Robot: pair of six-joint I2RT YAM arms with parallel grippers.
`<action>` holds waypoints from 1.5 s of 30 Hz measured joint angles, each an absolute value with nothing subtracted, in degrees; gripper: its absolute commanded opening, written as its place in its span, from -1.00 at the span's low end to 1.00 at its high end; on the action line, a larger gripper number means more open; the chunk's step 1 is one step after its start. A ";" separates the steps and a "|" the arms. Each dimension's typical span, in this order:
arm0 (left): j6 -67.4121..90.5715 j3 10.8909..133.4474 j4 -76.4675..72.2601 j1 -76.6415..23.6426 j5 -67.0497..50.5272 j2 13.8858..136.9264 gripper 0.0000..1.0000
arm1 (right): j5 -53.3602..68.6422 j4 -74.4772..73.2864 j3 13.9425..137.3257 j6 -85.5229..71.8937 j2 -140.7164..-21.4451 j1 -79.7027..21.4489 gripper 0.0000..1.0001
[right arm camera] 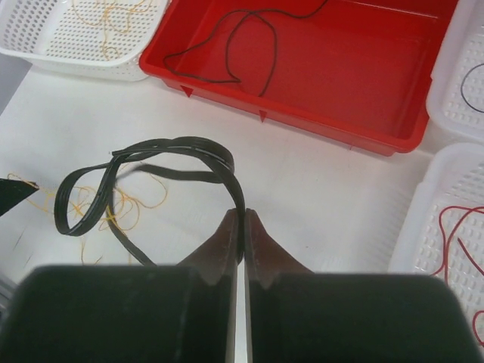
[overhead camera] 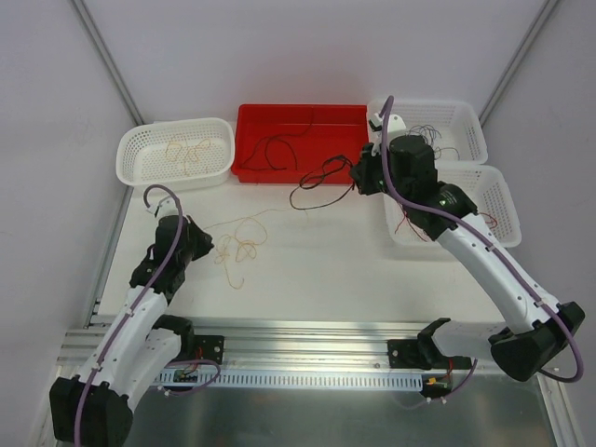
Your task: Untangle the cables
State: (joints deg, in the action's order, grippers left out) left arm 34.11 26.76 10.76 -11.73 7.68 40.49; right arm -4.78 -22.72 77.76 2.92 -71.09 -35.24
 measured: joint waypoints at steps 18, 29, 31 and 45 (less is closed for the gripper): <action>28.95 38.79 23.11 5.37 0.91 42.57 -1.00 | -2.81 -24.27 75.20 4.19 -66.02 -25.43 -0.99; 17.54 42.15 25.50 5.37 -14.57 60.73 -0.88 | 2.37 -20.73 79.85 8.23 -74.15 -24.38 -0.99; 16.73 42.15 26.04 5.37 -17.39 63.57 -0.81 | 3.16 -18.59 80.99 8.88 -77.08 -24.14 -0.99; 15.59 42.17 26.52 5.37 -25.26 68.20 -0.65 | 9.28 -5.23 106.43 10.48 -112.64 -19.99 -0.88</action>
State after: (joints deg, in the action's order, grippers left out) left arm 15.59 42.17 26.52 5.37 -25.26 68.20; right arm 9.28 -5.23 106.43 10.48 -112.64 -19.99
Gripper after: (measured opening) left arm 0.164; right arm 0.026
